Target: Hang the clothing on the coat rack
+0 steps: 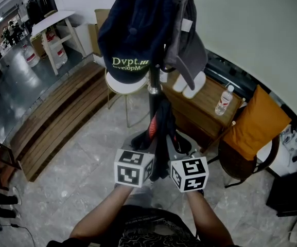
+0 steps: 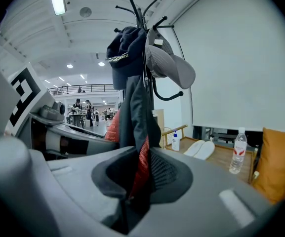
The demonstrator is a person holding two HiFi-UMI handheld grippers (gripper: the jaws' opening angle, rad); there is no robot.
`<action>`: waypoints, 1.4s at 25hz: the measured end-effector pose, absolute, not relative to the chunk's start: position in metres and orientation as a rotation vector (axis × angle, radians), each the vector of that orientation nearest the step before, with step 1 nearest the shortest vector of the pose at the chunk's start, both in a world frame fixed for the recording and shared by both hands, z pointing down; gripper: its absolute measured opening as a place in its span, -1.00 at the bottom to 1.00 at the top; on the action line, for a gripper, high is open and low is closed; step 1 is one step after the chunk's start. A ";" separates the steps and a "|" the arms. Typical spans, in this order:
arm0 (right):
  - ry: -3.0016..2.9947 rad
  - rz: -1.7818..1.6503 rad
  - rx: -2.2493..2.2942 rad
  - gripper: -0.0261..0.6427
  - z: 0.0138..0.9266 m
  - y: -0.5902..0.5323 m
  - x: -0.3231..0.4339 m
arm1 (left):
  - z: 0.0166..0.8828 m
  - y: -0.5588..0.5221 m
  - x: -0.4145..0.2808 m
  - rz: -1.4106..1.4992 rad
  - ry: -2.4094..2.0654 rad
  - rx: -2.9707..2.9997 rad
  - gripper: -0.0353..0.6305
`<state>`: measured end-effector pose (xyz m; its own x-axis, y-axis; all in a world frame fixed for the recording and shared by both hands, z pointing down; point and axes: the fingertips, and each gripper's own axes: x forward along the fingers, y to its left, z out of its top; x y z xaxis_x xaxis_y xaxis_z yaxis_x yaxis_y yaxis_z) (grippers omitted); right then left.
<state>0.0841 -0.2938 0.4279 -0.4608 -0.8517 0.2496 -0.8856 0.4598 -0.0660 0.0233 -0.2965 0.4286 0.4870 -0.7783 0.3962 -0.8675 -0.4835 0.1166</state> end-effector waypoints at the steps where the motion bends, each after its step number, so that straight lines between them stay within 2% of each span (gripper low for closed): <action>1: -2.526 0.277 1.521 -0.74 0.428 -0.293 0.085 | 0.428 -0.296 0.023 0.419 -1.394 2.436 -0.62; 35: -2.595 0.282 1.492 -0.75 0.407 -0.242 0.074 | 0.417 -0.251 0.027 0.371 -1.381 2.446 -0.62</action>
